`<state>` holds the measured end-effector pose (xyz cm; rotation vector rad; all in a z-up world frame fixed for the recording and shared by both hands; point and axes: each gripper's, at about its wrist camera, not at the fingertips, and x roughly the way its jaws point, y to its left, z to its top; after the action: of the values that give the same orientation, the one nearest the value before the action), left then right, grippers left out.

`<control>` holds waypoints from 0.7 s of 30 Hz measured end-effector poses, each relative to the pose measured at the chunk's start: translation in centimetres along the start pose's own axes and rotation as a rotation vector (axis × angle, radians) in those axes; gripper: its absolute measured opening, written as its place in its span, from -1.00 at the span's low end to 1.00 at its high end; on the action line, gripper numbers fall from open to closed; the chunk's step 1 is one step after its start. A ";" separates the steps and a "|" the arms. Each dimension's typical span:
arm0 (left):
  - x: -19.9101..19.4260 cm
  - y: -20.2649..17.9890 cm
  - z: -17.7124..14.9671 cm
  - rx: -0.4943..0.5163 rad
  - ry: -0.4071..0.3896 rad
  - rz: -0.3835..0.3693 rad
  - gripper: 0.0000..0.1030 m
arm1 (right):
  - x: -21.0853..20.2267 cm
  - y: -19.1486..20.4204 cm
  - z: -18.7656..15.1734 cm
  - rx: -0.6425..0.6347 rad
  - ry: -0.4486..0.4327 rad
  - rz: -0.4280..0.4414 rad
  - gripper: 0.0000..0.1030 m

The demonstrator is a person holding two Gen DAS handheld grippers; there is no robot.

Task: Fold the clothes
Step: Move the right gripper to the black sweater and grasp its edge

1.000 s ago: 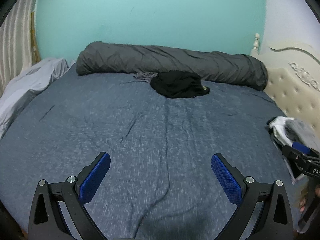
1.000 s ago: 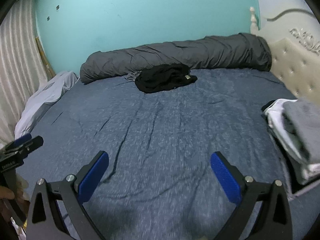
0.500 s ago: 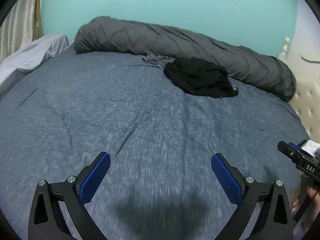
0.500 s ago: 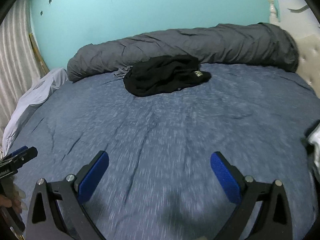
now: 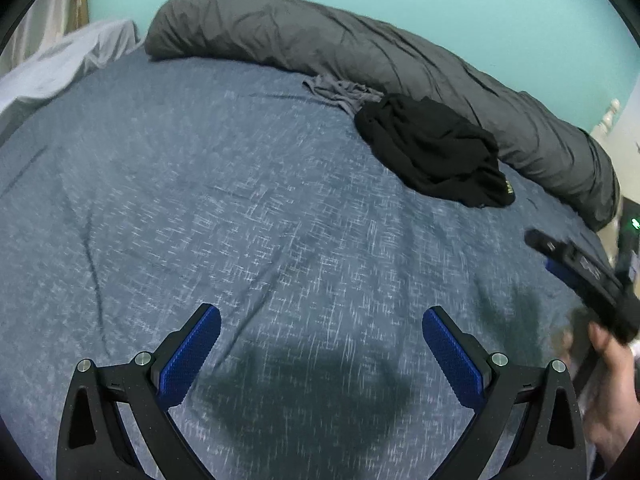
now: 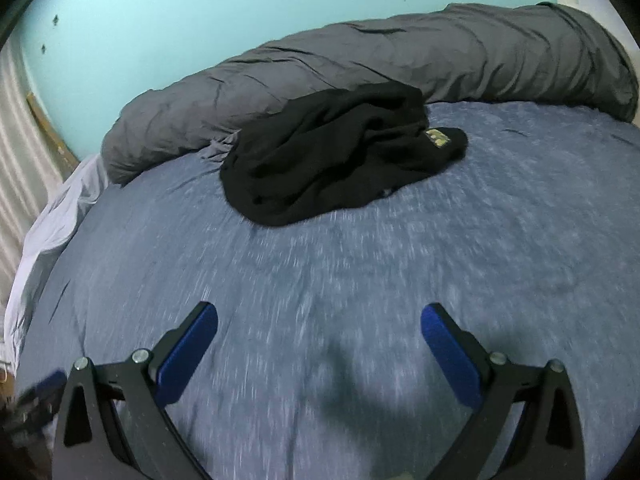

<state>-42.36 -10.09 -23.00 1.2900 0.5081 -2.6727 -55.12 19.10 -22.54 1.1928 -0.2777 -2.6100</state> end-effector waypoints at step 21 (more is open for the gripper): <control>5.8 5.2 2.1 -0.069 0.069 0.004 0.99 | 18.6 2.5 10.8 0.087 0.118 -0.018 0.47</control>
<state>-46.15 -15.46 -27.56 1.3656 0.6004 -2.5909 -74.65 11.72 -28.13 1.3785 -0.3620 -2.5539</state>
